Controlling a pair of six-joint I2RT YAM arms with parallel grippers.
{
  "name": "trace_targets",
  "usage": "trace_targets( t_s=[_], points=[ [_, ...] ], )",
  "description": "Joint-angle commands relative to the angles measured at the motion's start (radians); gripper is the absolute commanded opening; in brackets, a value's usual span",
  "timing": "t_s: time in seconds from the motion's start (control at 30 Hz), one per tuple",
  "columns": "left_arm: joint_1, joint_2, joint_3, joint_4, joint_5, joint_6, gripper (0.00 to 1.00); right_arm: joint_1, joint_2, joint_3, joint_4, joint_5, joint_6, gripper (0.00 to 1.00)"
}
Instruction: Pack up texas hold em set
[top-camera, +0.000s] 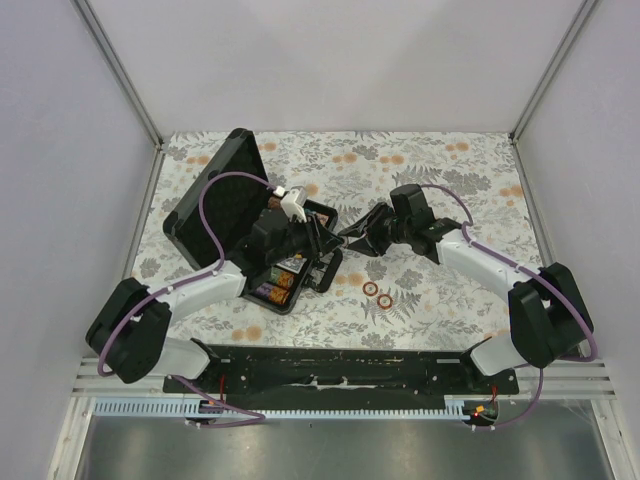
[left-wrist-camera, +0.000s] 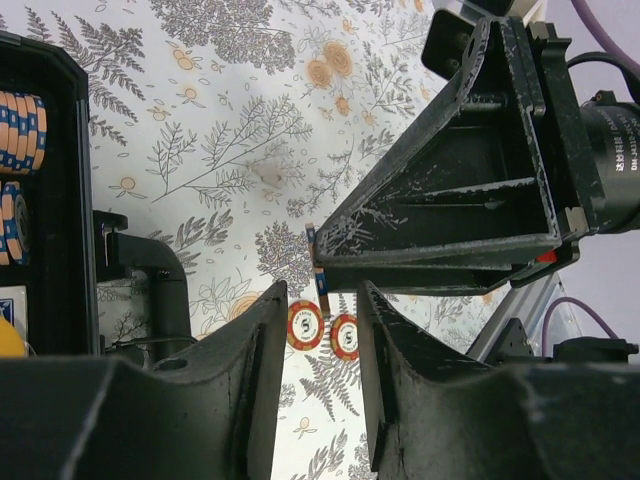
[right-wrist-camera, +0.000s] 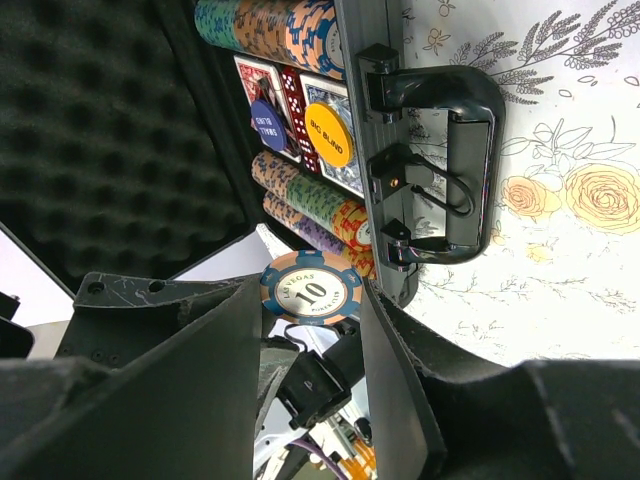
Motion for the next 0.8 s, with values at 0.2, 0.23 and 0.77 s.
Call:
trace_targets(
  t_s=[0.2,0.23,0.77],
  points=[
    [-0.011,0.038,0.061,0.027,-0.017,-0.027,0.31,-0.003,-0.013,-0.021,0.063,-0.035,0.036,0.44],
    [-0.013,0.043,0.059,0.026,-0.019,-0.029,0.29,-0.003,-0.012,-0.022,0.070,-0.041,0.038,0.44],
    [-0.020,0.053,0.118,-0.096,-0.085,0.052,0.02,-0.022,-0.039,-0.042,0.064,-0.035,-0.002,0.66]
  ],
)
